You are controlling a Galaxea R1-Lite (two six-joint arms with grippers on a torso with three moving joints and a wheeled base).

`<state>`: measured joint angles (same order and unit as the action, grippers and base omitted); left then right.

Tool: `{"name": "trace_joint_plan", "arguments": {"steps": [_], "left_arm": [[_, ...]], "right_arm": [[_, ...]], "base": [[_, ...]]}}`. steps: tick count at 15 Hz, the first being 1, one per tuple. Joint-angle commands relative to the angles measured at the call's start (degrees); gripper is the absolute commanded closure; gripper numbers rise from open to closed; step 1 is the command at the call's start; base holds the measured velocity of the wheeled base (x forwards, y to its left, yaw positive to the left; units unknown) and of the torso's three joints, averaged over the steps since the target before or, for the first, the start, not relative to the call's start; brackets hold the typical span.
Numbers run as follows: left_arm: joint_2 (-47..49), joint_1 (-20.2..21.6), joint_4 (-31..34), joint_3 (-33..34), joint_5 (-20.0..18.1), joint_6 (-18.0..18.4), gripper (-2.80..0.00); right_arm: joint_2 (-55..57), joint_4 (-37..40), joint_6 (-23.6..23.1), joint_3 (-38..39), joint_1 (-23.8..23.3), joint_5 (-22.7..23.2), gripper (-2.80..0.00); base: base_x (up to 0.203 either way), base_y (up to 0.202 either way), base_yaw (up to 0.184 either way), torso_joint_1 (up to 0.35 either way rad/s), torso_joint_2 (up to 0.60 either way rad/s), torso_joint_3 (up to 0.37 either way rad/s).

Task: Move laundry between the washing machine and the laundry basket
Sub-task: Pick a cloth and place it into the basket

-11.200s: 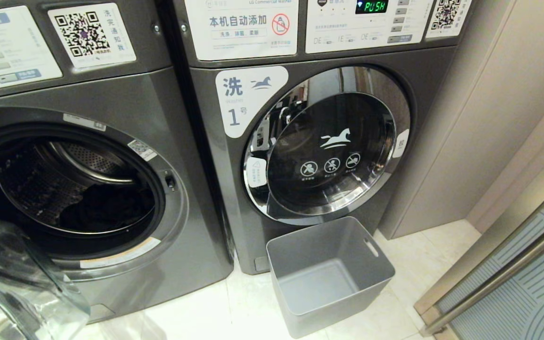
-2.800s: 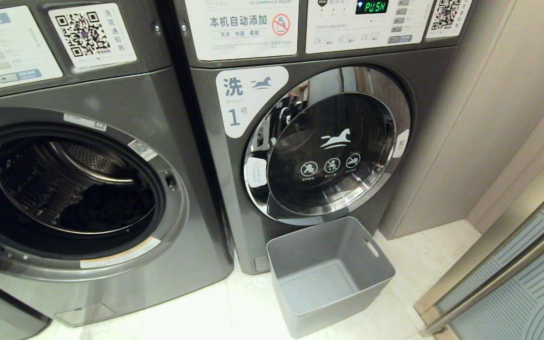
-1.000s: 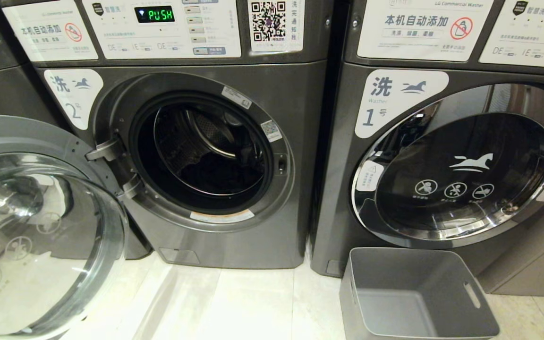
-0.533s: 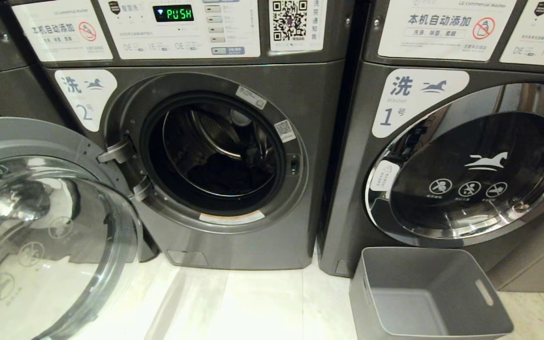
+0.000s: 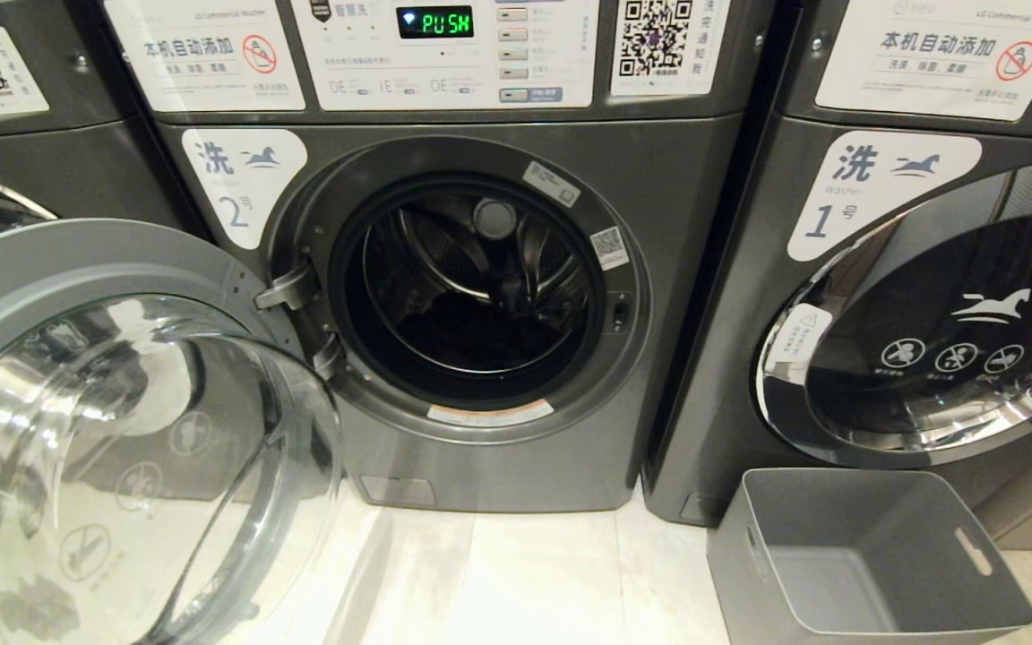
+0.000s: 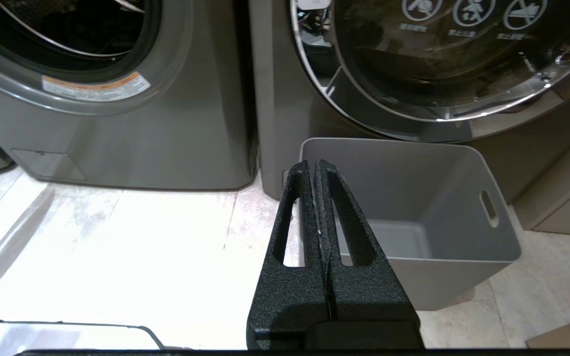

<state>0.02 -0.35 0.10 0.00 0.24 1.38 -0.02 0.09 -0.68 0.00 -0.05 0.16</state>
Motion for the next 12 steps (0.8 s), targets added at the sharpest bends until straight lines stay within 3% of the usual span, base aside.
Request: {"name": "trace_joint_plan", "arguments": {"steps": [1,12], "left_arm": [[0.0,0.1,0.0,0.0,0.0,0.0,0.00],[0.0,0.1,0.0,0.0,0.0,-0.7,0.00]], "right_arm": [[0.0,0.0,0.0,0.0,0.0,0.0,0.00],[0.0,0.0,0.3,0.0,0.0,-0.1,0.00]], "base": [[0.000,0.084,0.001,0.002,0.00,0.006],[0.000,0.000,0.000,0.000,0.00,0.000]]}}
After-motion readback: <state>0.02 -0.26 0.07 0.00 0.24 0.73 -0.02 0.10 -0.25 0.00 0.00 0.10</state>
